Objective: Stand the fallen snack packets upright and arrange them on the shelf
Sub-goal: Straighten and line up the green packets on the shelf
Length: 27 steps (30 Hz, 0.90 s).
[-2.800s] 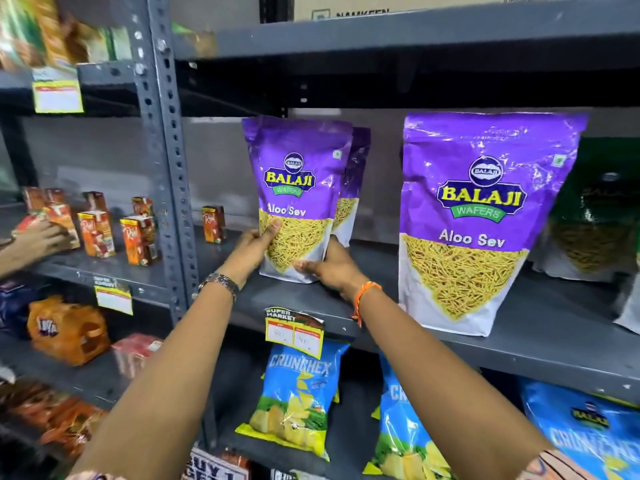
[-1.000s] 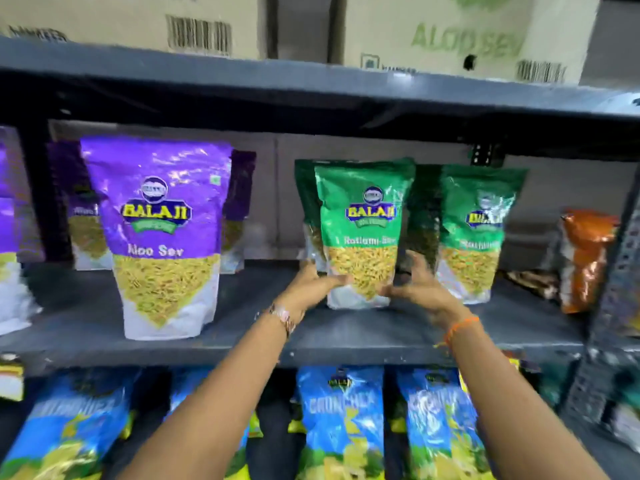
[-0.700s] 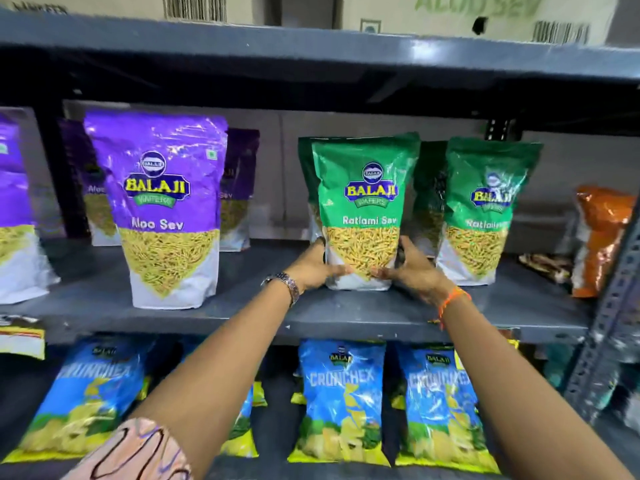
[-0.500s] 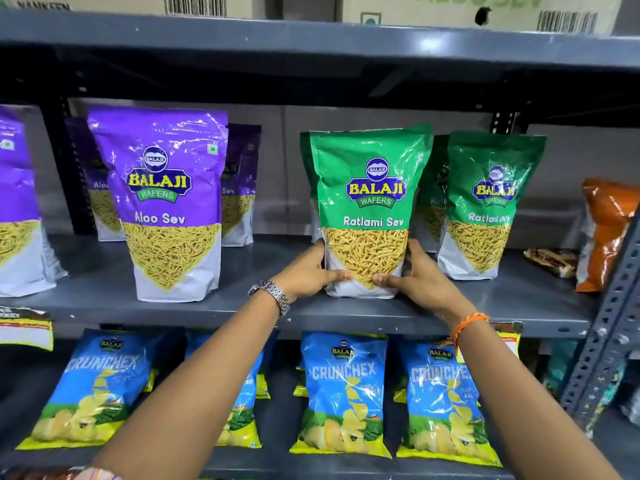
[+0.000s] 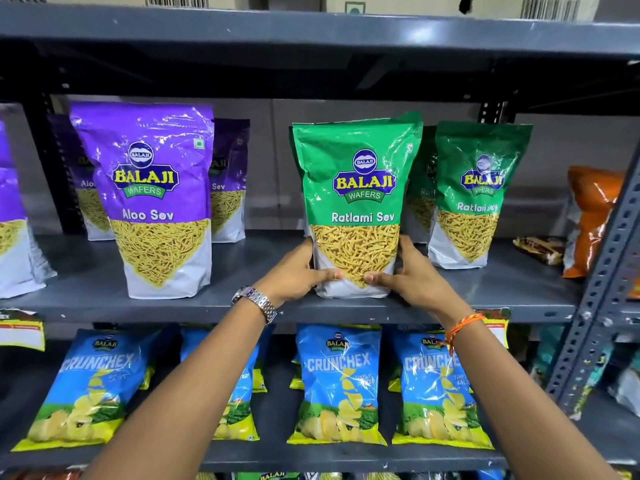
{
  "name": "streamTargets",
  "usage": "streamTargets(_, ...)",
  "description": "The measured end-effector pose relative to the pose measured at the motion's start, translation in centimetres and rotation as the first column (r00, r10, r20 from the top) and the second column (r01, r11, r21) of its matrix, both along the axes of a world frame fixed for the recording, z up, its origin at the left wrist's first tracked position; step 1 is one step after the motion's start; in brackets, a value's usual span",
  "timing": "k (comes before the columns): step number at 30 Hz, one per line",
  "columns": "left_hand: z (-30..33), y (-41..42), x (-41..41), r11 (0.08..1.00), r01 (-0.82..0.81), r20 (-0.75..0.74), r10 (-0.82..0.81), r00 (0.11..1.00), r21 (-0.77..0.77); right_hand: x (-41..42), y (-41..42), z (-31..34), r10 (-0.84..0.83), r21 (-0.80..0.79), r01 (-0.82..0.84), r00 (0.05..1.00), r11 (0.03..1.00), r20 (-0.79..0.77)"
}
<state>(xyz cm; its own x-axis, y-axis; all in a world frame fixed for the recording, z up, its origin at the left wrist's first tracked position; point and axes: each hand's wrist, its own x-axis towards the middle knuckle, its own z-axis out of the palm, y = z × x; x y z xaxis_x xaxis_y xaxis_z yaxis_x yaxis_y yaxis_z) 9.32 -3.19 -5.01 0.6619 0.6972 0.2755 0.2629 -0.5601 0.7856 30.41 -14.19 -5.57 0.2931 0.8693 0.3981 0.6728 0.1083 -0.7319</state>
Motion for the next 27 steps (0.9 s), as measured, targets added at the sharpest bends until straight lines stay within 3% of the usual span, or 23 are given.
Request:
streamTargets(4, -0.7, 0.0, 0.1, 0.997, -0.028, 0.052, 0.032, 0.998, -0.066, 0.0, -0.1, 0.0, 0.015, -0.023, -0.016, 1.000, 1.000, -0.026)
streamTargets(7, -1.0, -1.4, -0.3, 0.983, -0.099, 0.181, 0.126, 0.975, -0.152, 0.9, -1.4, 0.5, 0.059, -0.027, -0.063, 0.988, 0.998, -0.146)
streamTargets(11, 0.2, -6.0, -0.3, 0.935, -0.336, 0.570, 0.337, 0.750, -0.111, 5.6, -4.7, 1.9, -0.017, 0.114, 0.057, 0.945, 0.992, -0.326)
streamTargets(13, 1.1, -8.7, 1.4, 0.936, -0.352, 0.688, 0.272, 0.673, -0.026, 8.5, -5.9, 2.5, -0.110, 0.192, 0.199, 0.913, 0.961, -0.393)
streamTargets(14, 1.7, -10.0, 2.8, 0.940, -0.339, 0.703, 0.219, 0.676, 0.033, 10.0, -6.0, 2.7, -0.163, 0.231, 0.280, 0.891, 0.932, -0.423)
streamTargets(17, 2.4, -11.6, 9.0, 0.961, -0.244, 0.586, 0.123, 0.801, 0.132, 13.6, -5.8, 3.1, -0.254, 0.260, 0.419, 0.833, 0.870, -0.491)
streamTargets(21, 3.0, -10.4, 18.0, 0.990, -0.130, 0.164, 0.119, 0.979, 0.054, 15.8, -3.9, 3.3, -0.207, 0.138, 0.308, 0.850, 0.941, -0.484)
streamTargets(23, 3.5, -9.5, 20.8, 0.990, -0.141, -0.027, 0.141, 0.990, 0.017, 16.2, -3.0, 2.9, -0.140, 0.077, 0.201, 0.865, 0.977, -0.482)
streamTargets(27, 3.0, -7.4, 23.9, 0.991, -0.121, -0.117, 0.114, 0.987, -0.052, 19.9, -1.6, 1.0, -0.118, 0.060, 0.158, 0.896, 0.986, -0.427)
